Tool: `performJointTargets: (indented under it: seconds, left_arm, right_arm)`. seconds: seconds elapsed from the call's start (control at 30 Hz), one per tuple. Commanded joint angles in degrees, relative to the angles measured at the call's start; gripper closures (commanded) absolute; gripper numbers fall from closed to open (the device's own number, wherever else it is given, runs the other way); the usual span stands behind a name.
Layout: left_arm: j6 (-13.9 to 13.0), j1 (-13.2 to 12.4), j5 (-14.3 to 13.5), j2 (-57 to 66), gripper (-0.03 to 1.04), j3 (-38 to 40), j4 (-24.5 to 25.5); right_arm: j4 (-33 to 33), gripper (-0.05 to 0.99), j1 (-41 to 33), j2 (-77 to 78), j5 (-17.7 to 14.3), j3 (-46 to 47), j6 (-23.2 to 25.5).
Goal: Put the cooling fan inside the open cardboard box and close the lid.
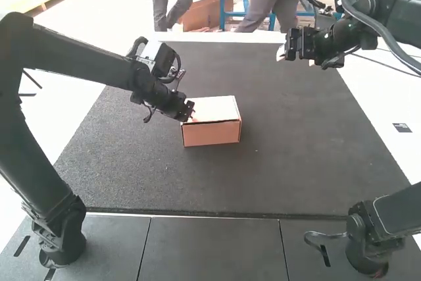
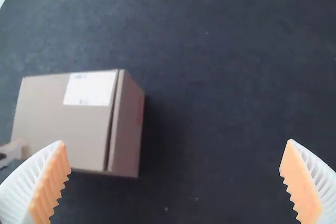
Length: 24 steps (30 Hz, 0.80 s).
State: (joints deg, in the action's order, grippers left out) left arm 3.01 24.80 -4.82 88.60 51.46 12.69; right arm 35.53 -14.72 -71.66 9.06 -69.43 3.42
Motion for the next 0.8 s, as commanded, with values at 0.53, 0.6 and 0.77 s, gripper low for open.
performJointTargets:
  seconds: [0.53,0.6,0.77]
  left_arm:
    - [-0.9,0.8,-1.0,-12.8,0.04,15.9,4.0]
    - [0.9,1.0,-0.1,-14.9,0.04,18.5,4.6]
    - [2.6,0.7,1.1,-19.3,0.04,18.5,1.8]
  right_arm:
    - [-3.3,0.02,2.4,2.8,1.2,1.8,-0.2]
    - [-4.6,0.02,2.5,3.1,2.5,1.9,-0.9]
    - [-10.6,0.02,2.9,4.9,2.7,3.6,-4.5]
